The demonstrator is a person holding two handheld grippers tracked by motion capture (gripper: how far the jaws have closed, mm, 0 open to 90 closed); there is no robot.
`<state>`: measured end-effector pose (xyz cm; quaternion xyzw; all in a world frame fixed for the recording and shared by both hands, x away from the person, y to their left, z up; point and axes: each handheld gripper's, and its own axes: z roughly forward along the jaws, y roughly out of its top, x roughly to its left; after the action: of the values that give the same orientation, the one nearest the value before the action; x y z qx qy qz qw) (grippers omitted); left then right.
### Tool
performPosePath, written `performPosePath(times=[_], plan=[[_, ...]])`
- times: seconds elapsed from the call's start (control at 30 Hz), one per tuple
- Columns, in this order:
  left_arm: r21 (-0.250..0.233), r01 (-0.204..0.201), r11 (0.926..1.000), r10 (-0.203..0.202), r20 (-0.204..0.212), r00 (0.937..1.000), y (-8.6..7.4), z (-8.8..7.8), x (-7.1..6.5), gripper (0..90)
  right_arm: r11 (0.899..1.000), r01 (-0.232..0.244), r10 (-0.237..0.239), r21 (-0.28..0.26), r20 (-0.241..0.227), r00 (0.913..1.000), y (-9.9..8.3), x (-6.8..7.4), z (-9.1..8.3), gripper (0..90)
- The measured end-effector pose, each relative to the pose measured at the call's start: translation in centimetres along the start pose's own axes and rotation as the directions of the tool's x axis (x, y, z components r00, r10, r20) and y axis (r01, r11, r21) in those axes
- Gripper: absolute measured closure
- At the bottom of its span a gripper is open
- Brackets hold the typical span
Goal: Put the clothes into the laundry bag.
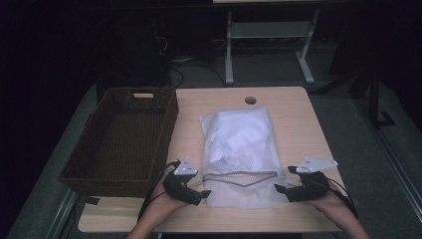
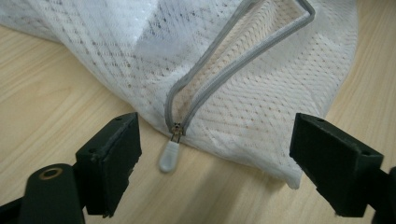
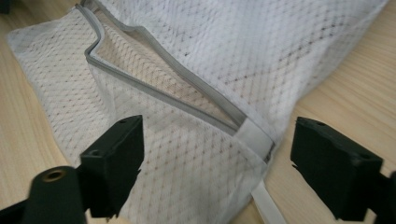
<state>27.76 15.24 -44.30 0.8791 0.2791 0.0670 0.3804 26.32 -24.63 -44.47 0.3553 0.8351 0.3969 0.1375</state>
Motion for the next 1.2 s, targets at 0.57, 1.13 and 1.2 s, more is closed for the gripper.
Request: performPosePath(times=[0.57, 1.13, 1.2], plan=[[0.036, -0.024, 0.9991, 0.025, -0.020, 0.9995, -2.4, -0.2, -1.1, 13.3, 0.999, -0.044, 0.043, 0.018, 0.075, 0.9963, -4.5, 0.2, -2.2, 12.1], [0.049, -0.037, 0.9981, 0.037, 0.005, 0.9993, -2.4, 0.4, -0.9, 13.2, 1.000, -0.006, 0.005, 0.028, 0.034, 0.9994, -4.2, 0.2, -1.3, 13.0], [0.049, -0.035, 0.9982, 0.035, 0.006, 0.9994, -2.4, 0.4, -0.9, 13.3, 1.000, -0.005, 0.004, 0.028, 0.028, 0.9996, -4.3, 0.2, -1.3, 13.0]])
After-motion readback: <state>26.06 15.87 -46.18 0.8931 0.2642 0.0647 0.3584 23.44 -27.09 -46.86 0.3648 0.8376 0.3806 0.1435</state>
